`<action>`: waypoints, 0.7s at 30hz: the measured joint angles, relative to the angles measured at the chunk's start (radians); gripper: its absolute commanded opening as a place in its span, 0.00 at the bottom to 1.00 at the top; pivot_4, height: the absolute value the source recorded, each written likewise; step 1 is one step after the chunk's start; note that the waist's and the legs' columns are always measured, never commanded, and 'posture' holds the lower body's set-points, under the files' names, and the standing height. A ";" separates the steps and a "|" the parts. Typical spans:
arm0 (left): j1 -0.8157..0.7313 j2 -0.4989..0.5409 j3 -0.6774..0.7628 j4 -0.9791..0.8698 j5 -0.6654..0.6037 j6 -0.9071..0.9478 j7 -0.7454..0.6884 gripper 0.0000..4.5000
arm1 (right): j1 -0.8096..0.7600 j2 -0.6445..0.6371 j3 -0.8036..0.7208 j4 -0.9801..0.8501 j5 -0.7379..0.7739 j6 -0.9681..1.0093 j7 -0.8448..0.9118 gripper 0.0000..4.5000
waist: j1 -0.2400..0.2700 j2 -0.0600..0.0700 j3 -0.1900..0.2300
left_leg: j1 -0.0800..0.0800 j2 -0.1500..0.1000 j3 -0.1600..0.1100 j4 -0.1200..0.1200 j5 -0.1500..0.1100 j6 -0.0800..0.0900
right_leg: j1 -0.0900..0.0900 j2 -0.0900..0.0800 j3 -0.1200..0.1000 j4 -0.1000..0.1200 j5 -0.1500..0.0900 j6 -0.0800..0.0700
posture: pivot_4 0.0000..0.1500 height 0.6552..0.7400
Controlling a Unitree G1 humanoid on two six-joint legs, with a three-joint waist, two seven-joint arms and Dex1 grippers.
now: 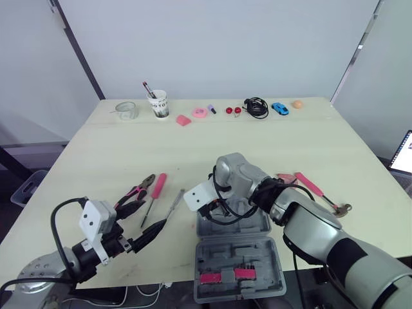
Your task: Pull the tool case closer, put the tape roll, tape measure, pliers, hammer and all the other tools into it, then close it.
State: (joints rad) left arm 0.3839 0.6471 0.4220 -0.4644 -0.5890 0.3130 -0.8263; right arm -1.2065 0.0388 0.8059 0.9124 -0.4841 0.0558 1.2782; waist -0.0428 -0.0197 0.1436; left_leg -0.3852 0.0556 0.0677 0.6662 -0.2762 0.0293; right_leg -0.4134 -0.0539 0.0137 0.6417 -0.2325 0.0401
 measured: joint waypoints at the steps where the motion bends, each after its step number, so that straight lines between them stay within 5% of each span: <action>1: 0.001 0.000 -0.001 0.000 0.002 0.000 -0.002 1.00 | 0.000 0.000 0.000 0.004 -0.001 -0.005 -0.003 0.07 | 0.000 0.000 0.000 | 0.000 0.000 0.000 0.000 0.000 0.000 | 0.000 0.000 0.000 0.000 0.000 0.000 | 1.00 1.00; 3: 0.002 -0.003 -0.004 0.000 0.009 0.000 -0.005 1.00 | 0.000 -0.002 0.000 0.009 -0.004 -0.020 -0.005 0.20 | 0.000 0.000 0.000 | 0.000 0.000 0.000 0.000 0.000 0.000 | -0.001 -0.001 0.000 0.000 0.000 0.000 | 1.00 1.00; 5: 0.001 -0.004 -0.010 0.000 0.014 0.000 -0.007 1.00 | 0.000 -0.001 -0.007 0.010 -0.005 -0.025 -0.015 0.48 | 0.000 0.000 0.000 | 0.000 0.000 0.000 0.000 0.000 0.000 | -0.001 -0.001 0.000 0.000 0.000 0.000 | 1.00 1.00; 7: 0.001 -0.004 -0.010 0.000 0.016 0.000 -0.007 1.00 | -0.001 0.001 -0.017 0.010 -0.004 -0.025 -0.021 0.62 | 0.000 0.000 0.000 | 0.000 0.000 0.000 0.000 0.000 0.000 | -0.001 -0.001 0.000 0.000 0.000 0.000 | 1.00 1.00; 14: -0.001 -0.004 -0.021 0.004 0.020 -0.001 -0.026 1.00 | -0.003 -0.012 -0.059 -0.022 0.011 -0.004 -0.012 0.62 | -0.001 0.000 0.000 | -0.001 0.000 0.000 -0.001 0.000 0.000 | -0.002 -0.010 -0.004 0.000 0.000 0.000 | 1.00 1.00; 21: -0.016 -0.004 -0.038 0.005 0.035 -0.001 -0.028 1.00 | 0.114 -0.081 -0.260 -0.261 0.150 0.150 -0.041 0.62 | 0.000 -0.001 0.000 | -0.002 -0.001 -0.001 -0.002 0.000 0.000 | -0.002 -0.021 -0.020 -0.001 0.002 -0.003 | 1.00 1.00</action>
State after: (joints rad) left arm 0.3676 0.6430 0.3836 -0.4598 -0.5537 0.3120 -0.8545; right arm -1.0928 -0.0422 0.5457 0.6517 -0.3343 0.2060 1.2371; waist -0.0428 -0.0205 0.1434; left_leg -0.3868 0.0549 0.0667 0.6640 -0.2765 0.0289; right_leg -0.4157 -0.0744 -0.0066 0.6407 -0.2306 0.0372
